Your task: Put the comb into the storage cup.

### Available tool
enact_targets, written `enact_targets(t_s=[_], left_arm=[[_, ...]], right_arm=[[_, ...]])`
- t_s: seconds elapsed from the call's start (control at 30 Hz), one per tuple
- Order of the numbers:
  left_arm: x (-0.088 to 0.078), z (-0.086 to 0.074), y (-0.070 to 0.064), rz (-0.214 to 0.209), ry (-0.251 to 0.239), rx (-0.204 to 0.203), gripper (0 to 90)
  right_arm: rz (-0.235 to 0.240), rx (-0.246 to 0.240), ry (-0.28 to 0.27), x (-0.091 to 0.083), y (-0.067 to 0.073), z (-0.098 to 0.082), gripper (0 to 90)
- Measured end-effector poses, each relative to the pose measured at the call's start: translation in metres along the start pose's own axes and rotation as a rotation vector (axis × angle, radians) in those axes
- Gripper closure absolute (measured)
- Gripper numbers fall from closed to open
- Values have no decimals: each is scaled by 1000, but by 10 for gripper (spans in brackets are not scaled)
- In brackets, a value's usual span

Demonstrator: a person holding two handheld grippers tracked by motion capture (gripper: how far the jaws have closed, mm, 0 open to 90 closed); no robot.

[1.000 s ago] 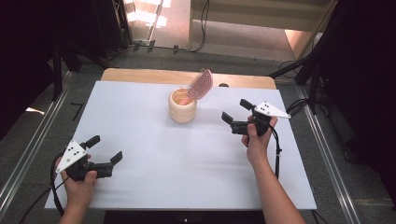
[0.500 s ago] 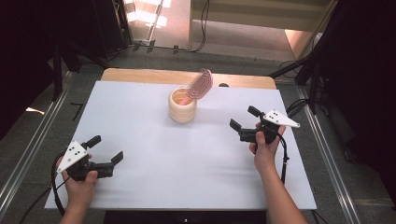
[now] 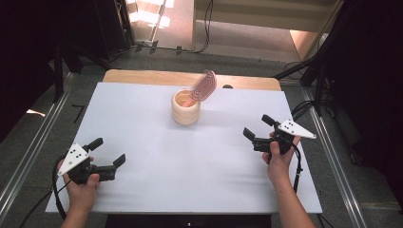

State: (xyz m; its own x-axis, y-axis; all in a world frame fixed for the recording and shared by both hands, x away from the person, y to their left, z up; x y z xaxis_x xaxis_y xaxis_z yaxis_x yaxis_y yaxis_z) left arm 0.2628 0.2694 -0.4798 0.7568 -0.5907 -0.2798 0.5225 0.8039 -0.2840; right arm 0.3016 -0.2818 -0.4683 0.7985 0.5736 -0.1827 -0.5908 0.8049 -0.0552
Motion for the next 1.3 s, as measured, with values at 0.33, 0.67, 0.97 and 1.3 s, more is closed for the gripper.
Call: enact_targets(t_s=[0.33,0.67,0.97,1.3], left_arm=[[0,0,-2,1,4,7,0],[1,0,-3,-1,7,7,0],[1,0,-4,-4,4,8,0],[0,0,-3,-3,5,8,0]], right_arm=[[-25,10,14,-23,-3,-11,0],[-55,24,32,-44,-6,-27,0],[-74,22,39,-61,-5,-34,0],[-90,6,53,-77,-2,-39,0]])
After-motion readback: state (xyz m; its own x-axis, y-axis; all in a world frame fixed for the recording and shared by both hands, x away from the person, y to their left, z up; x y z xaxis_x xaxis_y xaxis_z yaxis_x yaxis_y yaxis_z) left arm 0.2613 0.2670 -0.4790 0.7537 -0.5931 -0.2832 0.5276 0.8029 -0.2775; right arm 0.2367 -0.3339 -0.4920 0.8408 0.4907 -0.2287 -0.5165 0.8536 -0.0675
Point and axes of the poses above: each handheld gripper's, and its own axes: x roughly forward along the jaws, z roughly out of its top, y roughly to its left, the point moved 1 cm from there along x, roughly forward along the jaws, and after that the axes turned 14 degrees about -x, right-handed, at the moved point
